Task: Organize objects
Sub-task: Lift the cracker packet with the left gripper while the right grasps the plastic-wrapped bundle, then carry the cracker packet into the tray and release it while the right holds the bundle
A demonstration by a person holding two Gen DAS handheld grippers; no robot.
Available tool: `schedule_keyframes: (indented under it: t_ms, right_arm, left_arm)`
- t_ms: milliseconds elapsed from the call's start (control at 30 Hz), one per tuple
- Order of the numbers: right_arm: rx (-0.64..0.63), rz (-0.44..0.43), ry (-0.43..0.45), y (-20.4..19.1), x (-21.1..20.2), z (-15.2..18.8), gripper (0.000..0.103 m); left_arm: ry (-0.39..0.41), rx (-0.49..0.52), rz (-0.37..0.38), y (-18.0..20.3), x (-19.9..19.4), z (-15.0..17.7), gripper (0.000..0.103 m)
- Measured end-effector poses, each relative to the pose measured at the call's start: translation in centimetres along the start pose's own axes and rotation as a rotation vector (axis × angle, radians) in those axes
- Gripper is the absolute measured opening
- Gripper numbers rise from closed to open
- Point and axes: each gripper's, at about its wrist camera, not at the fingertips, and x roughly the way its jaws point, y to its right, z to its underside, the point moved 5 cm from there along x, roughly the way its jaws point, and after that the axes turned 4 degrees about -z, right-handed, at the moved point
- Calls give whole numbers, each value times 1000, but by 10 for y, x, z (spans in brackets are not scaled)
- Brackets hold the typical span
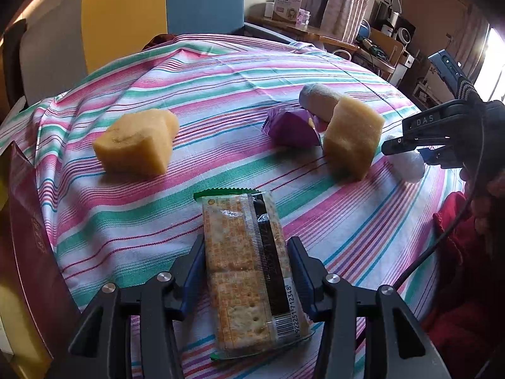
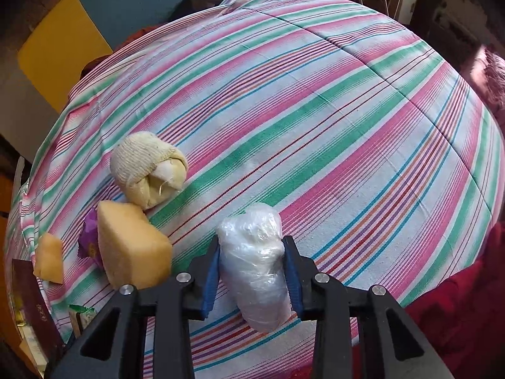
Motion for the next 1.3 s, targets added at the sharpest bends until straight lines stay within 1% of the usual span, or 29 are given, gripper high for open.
schedule_keyframes:
  t_ms: [200, 300, 367, 467, 500, 567, 600, 667, 733, 767, 833, 933, 1033, 1133, 1300]
  right_arm:
    - [-17, 11, -6, 4, 0, 0, 37]
    - [-42, 33, -13, 4, 1, 1, 38]
    - [-54, 44, -12, 4, 1, 2, 38]
    - [-50, 42, -9, 8, -1, 1, 38]
    - [-51, 42, -9, 9, -1, 1, 38]
    - [-54, 45, -8, 11, -2, 1, 38]
    - [-55, 46, -8, 12, -3, 1, 38]
    - [-60, 49, -6, 14, -4, 1, 38]
    - [-71, 57, -6, 15, -5, 2, 38]
    - [-76, 62, -6, 5, -2, -1, 38]
    - [-83, 66, -6, 6, -3, -1, 38]
    - [-85, 65, -6, 9, -4, -1, 38]
    - [-87, 66, -6, 7, -3, -5, 38]
    - [-93, 67, -7, 9, -4, -6, 39]
    - [-104, 69, -9, 12, -6, -8, 40]
  left_arm:
    - [1, 17, -10, 1, -2, 1, 49]
    - [-4, 10, -6, 0, -6, 2, 48]
    - [2, -24, 45, -1, -17, 1, 48]
    - [72, -40, 91, -5, -51, -5, 48]
    - [94, -59, 110, -10, -64, -8, 48]
    - [137, -122, 128, -33, -90, -13, 48]
    - [146, -161, 129, -48, -99, -14, 48]
    - [149, -277, 131, -87, -112, -14, 48]
    - [147, -382, 97, -128, -118, -11, 48]
    - [146, -432, 62, -151, -119, -8, 48]
    - [142, -510, 8, -188, -120, -1, 48]
    - [112, -614, -33, -229, -114, 14, 48]
    - [84, -655, -91, -252, -103, 22, 48]
    - [59, -681, -115, -265, -92, 27, 48]
    - [16, -682, -181, -280, -73, 24, 48]
